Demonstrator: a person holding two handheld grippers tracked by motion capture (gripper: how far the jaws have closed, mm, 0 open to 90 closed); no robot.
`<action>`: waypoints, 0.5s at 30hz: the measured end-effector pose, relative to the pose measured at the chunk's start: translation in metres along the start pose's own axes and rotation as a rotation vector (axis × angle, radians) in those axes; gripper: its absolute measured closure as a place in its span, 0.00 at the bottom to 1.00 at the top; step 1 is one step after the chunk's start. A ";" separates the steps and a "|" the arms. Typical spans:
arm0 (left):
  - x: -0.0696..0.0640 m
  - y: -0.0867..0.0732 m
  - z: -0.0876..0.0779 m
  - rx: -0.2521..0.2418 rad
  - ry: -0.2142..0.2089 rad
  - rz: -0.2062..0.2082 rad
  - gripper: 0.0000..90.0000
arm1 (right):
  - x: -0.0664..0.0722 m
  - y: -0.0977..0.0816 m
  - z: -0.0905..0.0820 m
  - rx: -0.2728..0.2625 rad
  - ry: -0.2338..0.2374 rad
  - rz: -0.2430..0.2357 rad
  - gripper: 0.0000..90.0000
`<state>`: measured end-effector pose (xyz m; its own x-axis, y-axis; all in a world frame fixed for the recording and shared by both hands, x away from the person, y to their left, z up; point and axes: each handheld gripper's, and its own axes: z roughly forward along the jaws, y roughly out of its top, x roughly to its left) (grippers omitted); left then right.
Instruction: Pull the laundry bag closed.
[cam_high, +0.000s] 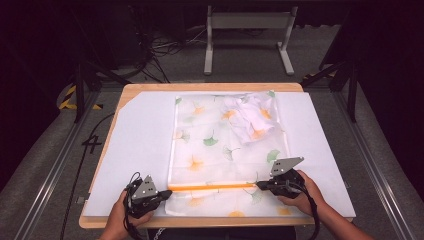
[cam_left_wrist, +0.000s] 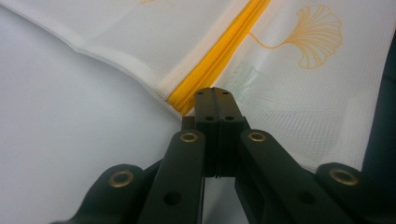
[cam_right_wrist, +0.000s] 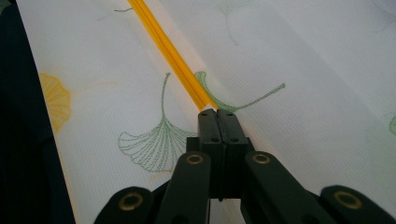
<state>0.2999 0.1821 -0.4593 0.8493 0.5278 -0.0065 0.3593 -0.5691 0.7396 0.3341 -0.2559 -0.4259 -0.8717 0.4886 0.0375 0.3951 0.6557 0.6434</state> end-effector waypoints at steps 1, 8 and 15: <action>0.000 0.000 0.000 0.000 0.000 0.000 1.00 | 0.000 0.000 0.000 0.000 0.000 0.000 1.00; 0.000 0.000 0.000 -0.002 -0.001 -0.001 1.00 | -0.003 -0.003 -0.003 0.001 -0.006 0.011 1.00; 0.000 0.000 0.000 -0.001 0.000 -0.001 1.00 | -0.006 -0.008 -0.006 0.005 -0.008 0.023 1.00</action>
<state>0.3000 0.1823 -0.4593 0.8492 0.5280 -0.0071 0.3596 -0.5683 0.7401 0.3346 -0.2675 -0.4272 -0.8601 0.5080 0.0456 0.4162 0.6472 0.6387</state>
